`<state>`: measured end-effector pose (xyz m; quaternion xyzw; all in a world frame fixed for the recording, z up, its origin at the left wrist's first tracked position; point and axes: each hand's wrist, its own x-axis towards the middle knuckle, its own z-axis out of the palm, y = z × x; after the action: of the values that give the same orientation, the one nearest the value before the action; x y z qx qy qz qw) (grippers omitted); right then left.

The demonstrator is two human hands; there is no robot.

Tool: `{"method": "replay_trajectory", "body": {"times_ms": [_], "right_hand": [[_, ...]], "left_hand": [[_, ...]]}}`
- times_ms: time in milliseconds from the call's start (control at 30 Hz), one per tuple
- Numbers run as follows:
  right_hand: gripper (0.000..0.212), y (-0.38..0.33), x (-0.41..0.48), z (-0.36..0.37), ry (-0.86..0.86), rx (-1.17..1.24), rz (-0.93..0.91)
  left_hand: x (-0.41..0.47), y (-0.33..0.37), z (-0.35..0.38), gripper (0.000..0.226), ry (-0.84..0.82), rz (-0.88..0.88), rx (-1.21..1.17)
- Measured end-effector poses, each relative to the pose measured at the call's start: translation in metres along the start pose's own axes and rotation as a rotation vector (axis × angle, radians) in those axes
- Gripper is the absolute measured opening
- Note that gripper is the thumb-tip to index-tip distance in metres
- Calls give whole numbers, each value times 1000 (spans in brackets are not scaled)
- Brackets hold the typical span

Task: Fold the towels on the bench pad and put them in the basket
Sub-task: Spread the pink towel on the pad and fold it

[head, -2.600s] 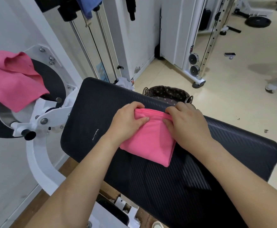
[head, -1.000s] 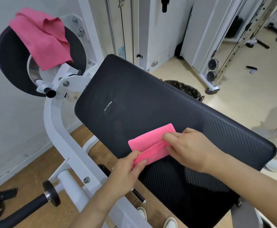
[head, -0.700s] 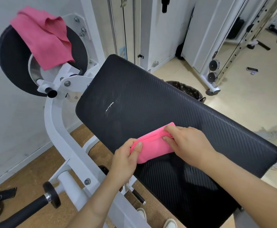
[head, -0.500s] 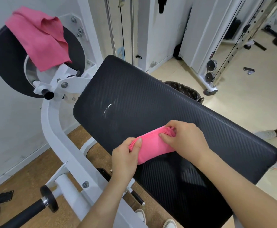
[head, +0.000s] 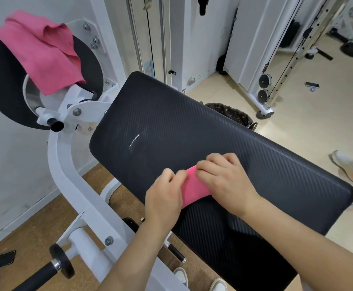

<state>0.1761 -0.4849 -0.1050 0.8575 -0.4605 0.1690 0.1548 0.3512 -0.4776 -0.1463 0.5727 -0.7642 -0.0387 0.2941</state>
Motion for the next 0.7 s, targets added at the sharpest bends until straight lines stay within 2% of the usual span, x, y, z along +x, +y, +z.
{"method": "replay_trajectory", "body": {"times_ms": [133, 233, 333, 367, 433, 600, 700], "right_hand": [[29, 9, -2, -1, -98, -38, -48], [24, 14, -7, -11, -173, 14, -48], [55, 25, -19, -18, -325, 46, -82], [61, 29, -20, -18, -357, 52, -82], [57, 31, -17, -17, -362, 64, -45], [49, 22, 1, -11, -310, 134, 115], [32, 14, 13, -24, -340, 394, 317]], "left_hand": [[-12, -9, -6, 25, -74, 112, 132], [-29, -12, -15, 53, -136, 105, 254], [-35, -15, -15, 72, -197, 124, 299], [-34, -17, -12, 72, -196, 124, 295], [-27, -21, -8, 70, -187, 92, 271], [-11, -24, -2, 70, -222, -133, 65], [-6, -24, -12, 55, -279, -283, -105]]}}
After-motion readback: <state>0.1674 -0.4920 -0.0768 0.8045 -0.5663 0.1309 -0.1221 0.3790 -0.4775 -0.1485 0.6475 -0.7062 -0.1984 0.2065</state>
